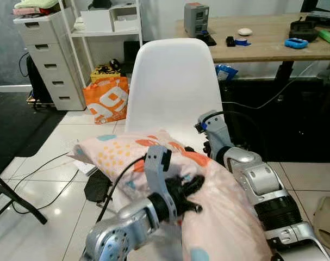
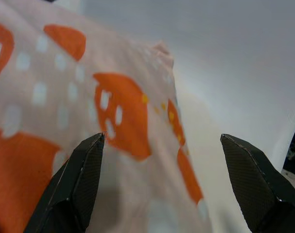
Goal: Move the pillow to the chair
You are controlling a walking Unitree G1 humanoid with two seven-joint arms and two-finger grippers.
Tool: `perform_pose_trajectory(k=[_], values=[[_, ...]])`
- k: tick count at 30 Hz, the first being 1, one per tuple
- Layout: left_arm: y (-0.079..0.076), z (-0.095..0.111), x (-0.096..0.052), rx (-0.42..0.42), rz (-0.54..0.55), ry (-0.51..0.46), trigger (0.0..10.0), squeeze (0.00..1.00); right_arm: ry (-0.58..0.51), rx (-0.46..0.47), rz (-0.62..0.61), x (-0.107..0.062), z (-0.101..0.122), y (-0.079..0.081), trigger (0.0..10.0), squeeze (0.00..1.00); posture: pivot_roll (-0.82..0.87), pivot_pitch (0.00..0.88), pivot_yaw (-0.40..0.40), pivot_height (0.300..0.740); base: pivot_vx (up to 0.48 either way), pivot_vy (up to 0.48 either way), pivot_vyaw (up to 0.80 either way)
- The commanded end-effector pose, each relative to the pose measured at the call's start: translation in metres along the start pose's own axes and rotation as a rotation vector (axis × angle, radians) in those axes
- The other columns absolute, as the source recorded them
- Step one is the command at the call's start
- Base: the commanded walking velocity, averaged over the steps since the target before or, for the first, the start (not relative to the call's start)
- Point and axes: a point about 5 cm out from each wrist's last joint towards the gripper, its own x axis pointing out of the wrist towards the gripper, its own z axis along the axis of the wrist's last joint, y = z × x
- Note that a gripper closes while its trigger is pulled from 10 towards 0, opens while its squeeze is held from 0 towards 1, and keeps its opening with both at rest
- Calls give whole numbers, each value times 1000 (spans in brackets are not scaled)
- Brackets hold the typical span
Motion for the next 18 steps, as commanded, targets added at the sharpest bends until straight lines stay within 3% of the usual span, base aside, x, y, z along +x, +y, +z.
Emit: perform_pose_trajectory(k=[1,3,13,18], values=[[-6,-5,9,-90,41,-49,10000,0,-9,-4,-3,1,3,1,10000,0,-277,72,66,565,0,0,0],[-6,-9,22,-96,98,-45,10000,0,-12,-4,-10,1,4,0,10000,0,-282,75,67,565,0,0,0],[-8,-6,46,-67,181,-65,10000,0,-15,-22,-25,3,6,-2,10000,0,-278,76,60,565,0,0,0],[-13,-10,56,-128,188,-73,10000,0,-13,-33,-32,6,8,-2,10000,0,-277,74,56,565,0,0,0]])
